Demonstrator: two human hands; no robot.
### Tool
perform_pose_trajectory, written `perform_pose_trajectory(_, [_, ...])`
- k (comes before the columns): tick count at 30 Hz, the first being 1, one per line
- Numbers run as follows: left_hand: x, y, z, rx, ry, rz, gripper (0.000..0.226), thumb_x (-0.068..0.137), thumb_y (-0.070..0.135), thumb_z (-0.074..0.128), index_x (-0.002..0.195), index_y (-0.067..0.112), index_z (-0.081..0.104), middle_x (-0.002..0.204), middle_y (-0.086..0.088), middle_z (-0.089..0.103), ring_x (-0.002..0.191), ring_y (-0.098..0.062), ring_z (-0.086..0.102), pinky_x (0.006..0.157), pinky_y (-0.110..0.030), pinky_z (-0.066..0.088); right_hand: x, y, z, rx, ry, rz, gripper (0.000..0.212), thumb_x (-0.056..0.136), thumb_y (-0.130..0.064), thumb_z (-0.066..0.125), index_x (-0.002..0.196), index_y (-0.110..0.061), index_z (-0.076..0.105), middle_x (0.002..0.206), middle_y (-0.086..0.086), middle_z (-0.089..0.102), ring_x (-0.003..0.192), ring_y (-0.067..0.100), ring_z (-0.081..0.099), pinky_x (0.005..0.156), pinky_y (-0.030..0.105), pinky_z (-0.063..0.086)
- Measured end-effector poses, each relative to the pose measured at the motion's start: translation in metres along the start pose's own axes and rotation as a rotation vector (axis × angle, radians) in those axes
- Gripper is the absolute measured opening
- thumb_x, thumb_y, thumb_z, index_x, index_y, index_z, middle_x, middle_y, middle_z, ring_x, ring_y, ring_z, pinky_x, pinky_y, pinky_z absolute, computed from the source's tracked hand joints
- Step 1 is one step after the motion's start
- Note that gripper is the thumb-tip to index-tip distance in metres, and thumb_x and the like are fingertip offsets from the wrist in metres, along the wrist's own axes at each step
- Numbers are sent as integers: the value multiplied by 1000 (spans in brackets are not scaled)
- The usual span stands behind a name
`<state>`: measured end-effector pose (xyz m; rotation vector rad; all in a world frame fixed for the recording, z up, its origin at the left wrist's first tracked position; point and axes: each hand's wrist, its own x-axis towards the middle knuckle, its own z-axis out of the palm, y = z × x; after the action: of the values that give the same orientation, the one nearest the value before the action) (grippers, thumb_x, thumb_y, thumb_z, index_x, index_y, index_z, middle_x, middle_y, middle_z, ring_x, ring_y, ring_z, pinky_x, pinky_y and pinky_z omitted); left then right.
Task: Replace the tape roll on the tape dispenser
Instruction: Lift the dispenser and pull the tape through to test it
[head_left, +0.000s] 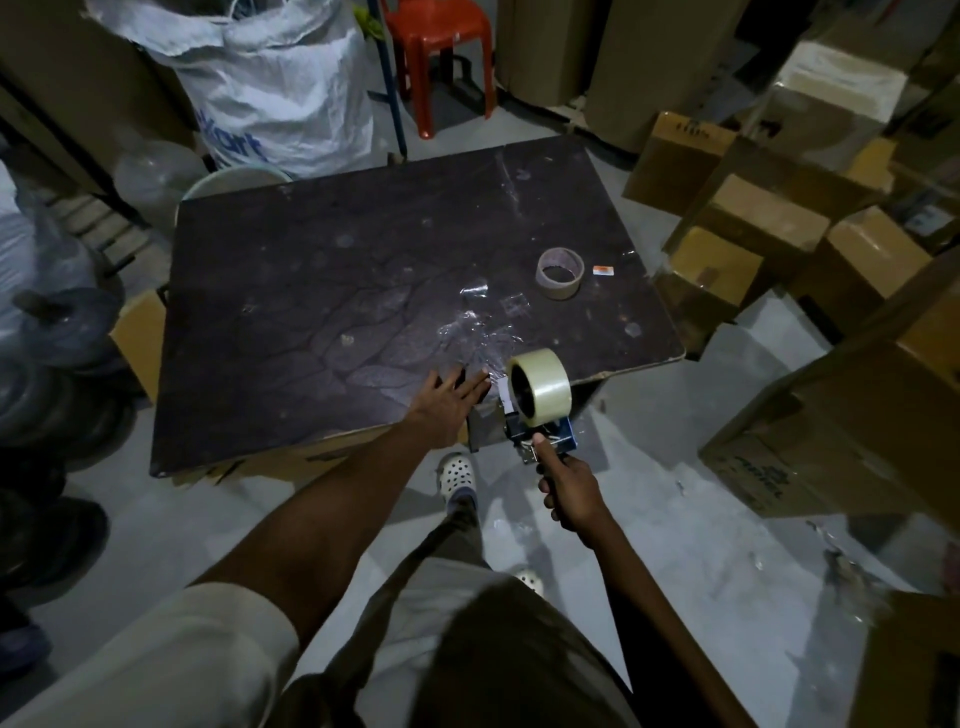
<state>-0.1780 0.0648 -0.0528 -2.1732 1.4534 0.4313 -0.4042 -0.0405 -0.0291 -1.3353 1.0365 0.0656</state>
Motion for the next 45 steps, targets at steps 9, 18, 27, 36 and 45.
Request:
perform_pose_trajectory(9, [13,-11,-7,-27,-74,5,90,97,40,54,160,27,-9,169,7,-3,154,-33,5,117,-60,15,-5,13,-6,-64,39,-15,63,83,-80,62,81,-17,57,69,7,45,52,13,36,46,28,29])
perform_pose_trajectory(18, [11,-9,-7,-125,-81,12,90,97,34,56,160,26,-7,169,7,-3,154,-34,4,119,-62,12,-6,16,-2,155,43,226,61,90,-75,57,81,-15,57,62,3,47,45,13,38,45,25,30])
perform_pose_trajectory(27, [3,-6,-17,-147,-111,23,89,96,37,55,160,24,-5,169,5,-6,153,-37,6,118,-61,14,-39,65,-30,193,284,419,63,91,-72,57,71,-12,59,51,2,45,39,16,39,42,22,33])
perform_pose_trajectory(36, [-16,0,4,-363,79,-120,60,95,43,50,149,28,31,164,5,23,145,-29,23,113,-58,20,-13,5,-43,34,502,116,80,75,-95,48,72,-16,63,66,6,61,58,25,54,57,36,43])
perform_pose_trajectory(45, [-46,1,-4,-621,324,-495,48,81,46,67,123,24,58,120,-7,67,123,-29,51,107,-46,27,-11,-12,-35,-245,515,57,92,81,-94,38,110,-13,73,108,15,74,101,37,67,91,47,51])
